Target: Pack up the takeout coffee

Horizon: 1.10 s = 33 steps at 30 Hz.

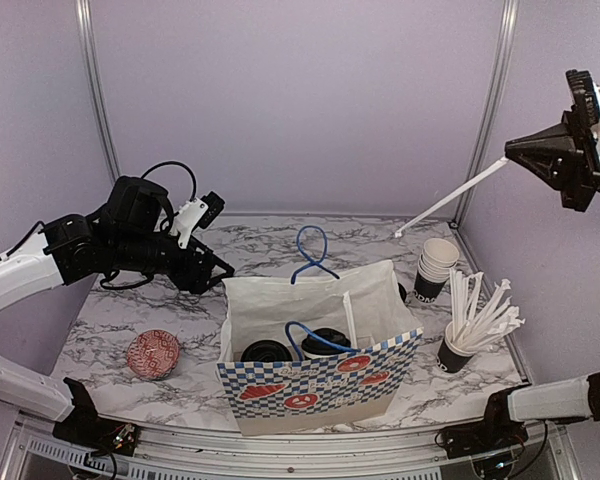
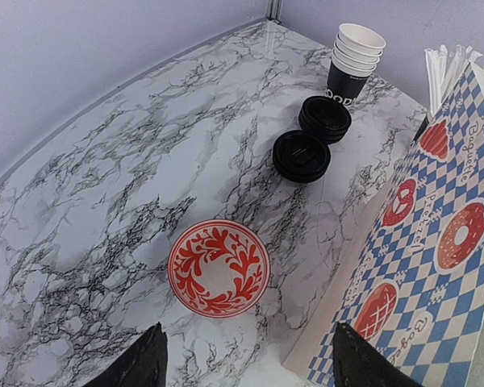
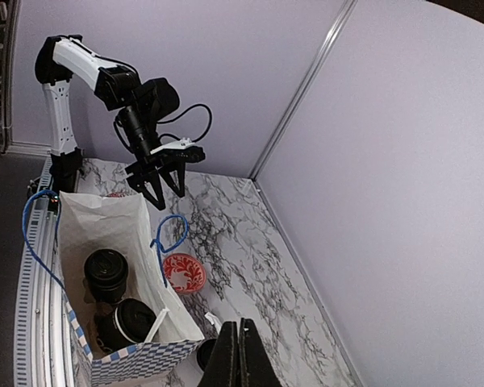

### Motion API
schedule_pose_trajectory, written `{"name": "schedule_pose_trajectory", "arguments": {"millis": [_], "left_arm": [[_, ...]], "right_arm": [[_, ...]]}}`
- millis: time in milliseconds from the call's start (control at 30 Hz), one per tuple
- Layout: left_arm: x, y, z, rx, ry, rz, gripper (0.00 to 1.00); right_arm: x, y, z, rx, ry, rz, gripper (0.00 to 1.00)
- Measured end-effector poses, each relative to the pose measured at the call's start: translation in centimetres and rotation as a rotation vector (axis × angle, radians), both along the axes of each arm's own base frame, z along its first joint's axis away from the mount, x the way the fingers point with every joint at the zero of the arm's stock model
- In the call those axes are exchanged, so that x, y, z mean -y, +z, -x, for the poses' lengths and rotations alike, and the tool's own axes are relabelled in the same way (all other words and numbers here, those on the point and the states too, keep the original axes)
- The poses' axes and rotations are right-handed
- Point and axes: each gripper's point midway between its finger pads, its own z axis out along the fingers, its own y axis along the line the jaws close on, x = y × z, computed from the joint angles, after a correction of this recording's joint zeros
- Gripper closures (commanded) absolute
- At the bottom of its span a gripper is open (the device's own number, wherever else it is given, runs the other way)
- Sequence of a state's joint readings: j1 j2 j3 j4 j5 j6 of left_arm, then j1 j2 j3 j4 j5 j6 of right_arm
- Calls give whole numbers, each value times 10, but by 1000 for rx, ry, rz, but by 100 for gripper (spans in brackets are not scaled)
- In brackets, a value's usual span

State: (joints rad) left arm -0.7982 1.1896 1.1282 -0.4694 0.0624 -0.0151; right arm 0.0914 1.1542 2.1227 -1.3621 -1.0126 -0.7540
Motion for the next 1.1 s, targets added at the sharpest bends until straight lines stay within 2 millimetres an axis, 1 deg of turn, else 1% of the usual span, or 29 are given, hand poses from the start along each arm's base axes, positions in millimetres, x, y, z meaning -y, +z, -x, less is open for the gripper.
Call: {"name": "schedule_pose_trajectory", "arguments": {"millis": [67, 167, 500, 633, 667, 700, 767, 800, 833, 933, 967, 1000, 1067, 1100], "left_arm": [[0, 0, 0, 0, 1, 0, 29], [0, 0, 0, 0, 2, 0, 29], [-4, 0, -4, 3, 19, -4, 29], [-6, 0, -7, 6, 33, -8, 29], [-7, -1, -8, 7, 36, -8, 29], [-7, -1, -8, 6, 37, -8, 29], [-7, -1, -8, 6, 39, -8, 29], [-8, -1, -8, 6, 41, -8, 29], [-8, -1, -9, 6, 41, -8, 29], [-9, -3, -9, 4, 46, -12, 29], [-10, -5, -10, 2, 49, -16, 29], [-11, -7, -10, 0, 52, -20, 29], [-14, -11, -11, -5, 62, -28, 29], [-15, -12, -12, -4, 67, -31, 29]], "right_arm": [[-4, 2, 5, -7, 44, -18, 100], [-10, -8, 6, -54, 102, -28, 100], [-37, -76, -10, -299, 248, 14, 100], [-53, -97, -12, -375, 316, 46, 100], [-60, -106, -11, -401, 342, 67, 98], [-66, -112, -10, -421, 360, 83, 91], [-78, -128, -8, -465, 392, 125, 74], [-86, -138, -6, -479, 411, 158, 63], [-94, -147, -5, -497, 429, 190, 55], [-110, -166, -3, -522, 457, 259, 42], [-113, -169, -3, -526, 459, 272, 37], [-115, -171, -6, -519, 456, 285, 35], [-115, -168, -12, -486, 428, 292, 25], [-115, -164, -17, -464, 406, 290, 18]]}}
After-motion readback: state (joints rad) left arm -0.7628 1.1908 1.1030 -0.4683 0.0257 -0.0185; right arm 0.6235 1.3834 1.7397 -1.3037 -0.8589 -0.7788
